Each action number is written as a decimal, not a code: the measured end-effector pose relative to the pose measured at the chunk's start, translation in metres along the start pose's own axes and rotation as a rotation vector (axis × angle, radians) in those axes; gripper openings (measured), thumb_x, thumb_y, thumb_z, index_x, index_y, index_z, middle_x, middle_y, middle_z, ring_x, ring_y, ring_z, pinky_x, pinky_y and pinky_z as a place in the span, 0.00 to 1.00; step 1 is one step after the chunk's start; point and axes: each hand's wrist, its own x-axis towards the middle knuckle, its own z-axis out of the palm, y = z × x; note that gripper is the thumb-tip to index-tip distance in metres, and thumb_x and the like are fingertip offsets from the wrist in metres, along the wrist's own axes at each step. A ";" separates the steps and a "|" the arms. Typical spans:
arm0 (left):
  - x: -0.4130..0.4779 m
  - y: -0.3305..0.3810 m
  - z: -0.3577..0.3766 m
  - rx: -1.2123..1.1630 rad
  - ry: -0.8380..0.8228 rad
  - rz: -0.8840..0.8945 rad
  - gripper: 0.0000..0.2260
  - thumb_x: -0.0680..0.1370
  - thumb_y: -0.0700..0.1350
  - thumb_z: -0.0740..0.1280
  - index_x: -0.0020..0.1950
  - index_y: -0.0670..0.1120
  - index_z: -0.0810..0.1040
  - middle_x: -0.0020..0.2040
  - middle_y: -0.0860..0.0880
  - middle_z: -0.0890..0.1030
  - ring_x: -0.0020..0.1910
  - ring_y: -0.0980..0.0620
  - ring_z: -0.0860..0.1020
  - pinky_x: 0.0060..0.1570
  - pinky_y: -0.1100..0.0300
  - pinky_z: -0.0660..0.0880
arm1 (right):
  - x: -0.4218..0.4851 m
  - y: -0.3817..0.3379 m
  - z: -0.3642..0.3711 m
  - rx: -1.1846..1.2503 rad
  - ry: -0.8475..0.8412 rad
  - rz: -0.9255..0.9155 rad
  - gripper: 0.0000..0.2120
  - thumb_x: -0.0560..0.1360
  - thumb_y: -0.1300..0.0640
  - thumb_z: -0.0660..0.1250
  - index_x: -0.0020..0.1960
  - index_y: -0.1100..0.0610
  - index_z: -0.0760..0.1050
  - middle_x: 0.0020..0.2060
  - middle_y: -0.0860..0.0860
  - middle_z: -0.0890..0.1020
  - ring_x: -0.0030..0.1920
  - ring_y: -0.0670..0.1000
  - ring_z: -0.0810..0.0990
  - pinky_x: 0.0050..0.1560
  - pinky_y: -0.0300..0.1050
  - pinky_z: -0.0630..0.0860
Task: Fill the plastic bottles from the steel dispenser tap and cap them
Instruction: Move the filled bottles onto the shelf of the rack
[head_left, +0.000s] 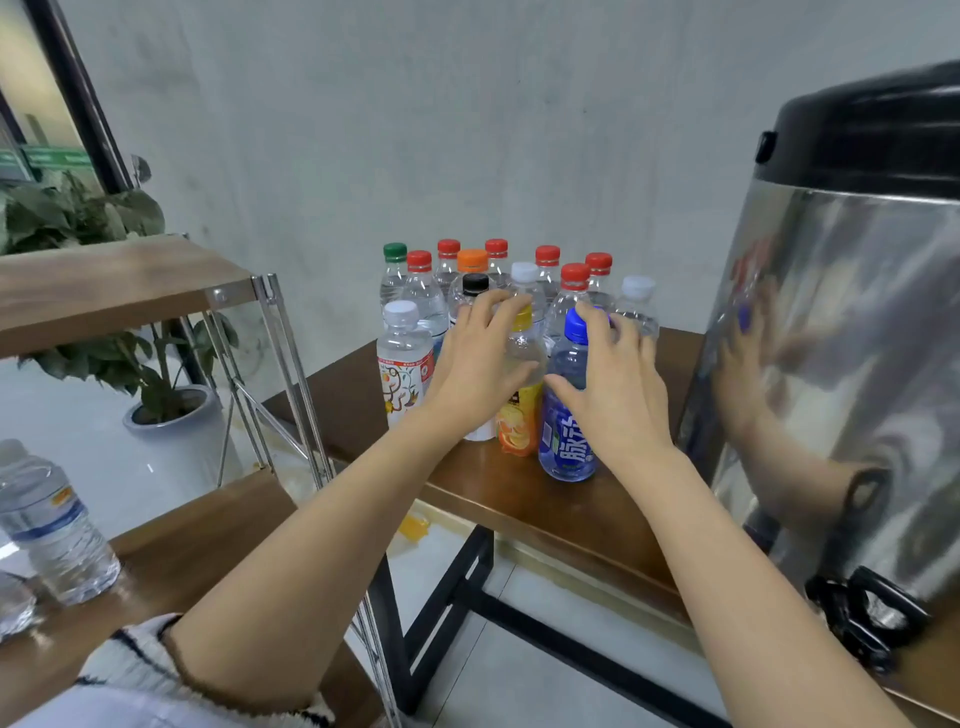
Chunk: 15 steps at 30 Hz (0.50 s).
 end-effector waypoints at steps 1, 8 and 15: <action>-0.005 0.000 0.001 -0.048 -0.001 -0.010 0.32 0.72 0.47 0.74 0.74 0.47 0.67 0.70 0.45 0.68 0.69 0.45 0.67 0.66 0.47 0.69 | -0.002 0.000 0.001 0.039 -0.015 0.002 0.37 0.74 0.47 0.73 0.77 0.51 0.57 0.71 0.57 0.67 0.68 0.61 0.67 0.55 0.55 0.75; -0.028 0.006 0.007 -0.265 -0.039 -0.056 0.40 0.72 0.41 0.77 0.77 0.54 0.58 0.72 0.49 0.66 0.68 0.60 0.64 0.63 0.65 0.64 | -0.015 0.005 0.005 0.222 -0.045 -0.016 0.44 0.71 0.52 0.77 0.77 0.48 0.54 0.72 0.55 0.64 0.64 0.60 0.75 0.55 0.58 0.77; -0.038 0.010 0.008 -0.301 0.015 -0.085 0.37 0.73 0.37 0.75 0.76 0.53 0.61 0.72 0.51 0.66 0.64 0.67 0.63 0.57 0.83 0.61 | -0.028 0.009 0.009 0.401 0.012 -0.049 0.43 0.70 0.57 0.78 0.77 0.46 0.57 0.72 0.50 0.64 0.66 0.54 0.73 0.55 0.55 0.80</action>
